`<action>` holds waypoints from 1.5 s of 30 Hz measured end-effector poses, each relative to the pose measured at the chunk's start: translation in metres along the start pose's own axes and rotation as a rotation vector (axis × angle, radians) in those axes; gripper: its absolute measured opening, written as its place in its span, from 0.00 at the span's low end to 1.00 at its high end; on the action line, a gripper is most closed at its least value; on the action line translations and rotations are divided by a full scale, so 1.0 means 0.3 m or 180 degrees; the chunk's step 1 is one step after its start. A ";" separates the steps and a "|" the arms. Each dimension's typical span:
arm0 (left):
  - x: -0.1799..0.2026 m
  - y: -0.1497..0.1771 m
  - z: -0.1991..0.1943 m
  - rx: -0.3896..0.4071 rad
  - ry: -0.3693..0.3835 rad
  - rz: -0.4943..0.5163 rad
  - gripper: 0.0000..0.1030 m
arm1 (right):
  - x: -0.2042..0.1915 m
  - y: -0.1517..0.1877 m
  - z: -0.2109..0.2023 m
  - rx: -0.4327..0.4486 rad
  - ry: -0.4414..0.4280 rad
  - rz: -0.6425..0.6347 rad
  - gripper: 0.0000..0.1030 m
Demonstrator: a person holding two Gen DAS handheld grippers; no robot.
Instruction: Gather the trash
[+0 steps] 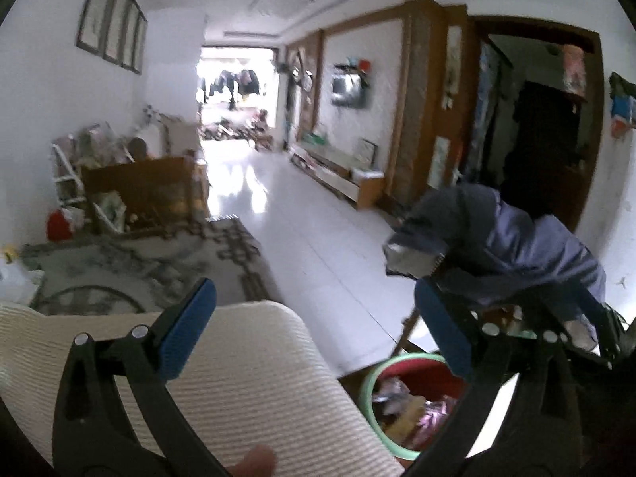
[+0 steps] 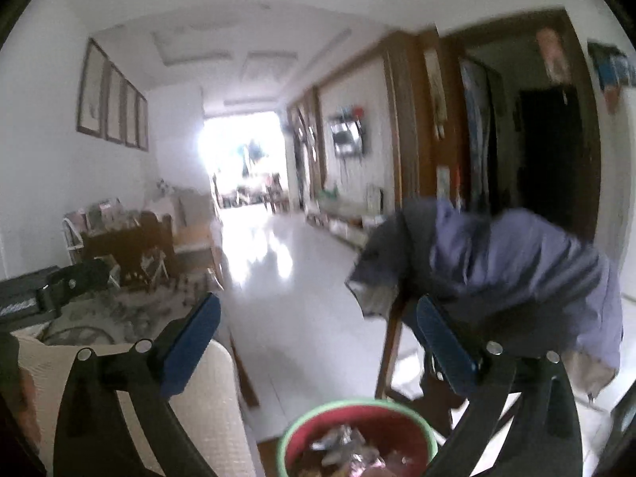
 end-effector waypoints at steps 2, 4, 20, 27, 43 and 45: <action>-0.048 -0.009 -0.037 0.0035 0.0035 -0.0053 0.95 | -0.055 0.004 -0.004 -0.0061 -0.0127 -0.0006 0.93; -0.096 -0.013 -0.065 0.0047 -0.0007 -0.0089 0.95 | -0.103 0.016 -0.003 -0.0151 -0.0206 0.0038 0.93; -0.500 0.065 -0.247 0.0065 -0.0423 -0.0375 0.95 | -0.551 0.127 -0.047 -0.0526 -0.0482 -0.0080 0.93; -0.606 0.099 -0.271 0.0006 -0.0412 -0.0427 0.95 | -0.663 0.168 -0.075 -0.0599 -0.0487 -0.0132 0.93; -0.630 0.120 -0.274 -0.0069 -0.0234 -0.0306 0.95 | -0.668 0.198 -0.105 -0.0645 -0.0285 -0.0005 0.93; -0.632 0.122 -0.275 -0.0072 -0.0230 -0.0302 0.95 | -0.670 0.200 -0.105 -0.0655 -0.0280 0.0000 0.93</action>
Point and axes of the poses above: each gripper's, at about its wrist camera, not at the fingertips, and z roughly the way its jaws point, x to its right, y to its underside, the point moved 9 cm from there along z, roughly the way its jaws point, and after that the axes turned 11 degrees about -x, right-handed, at the moved point
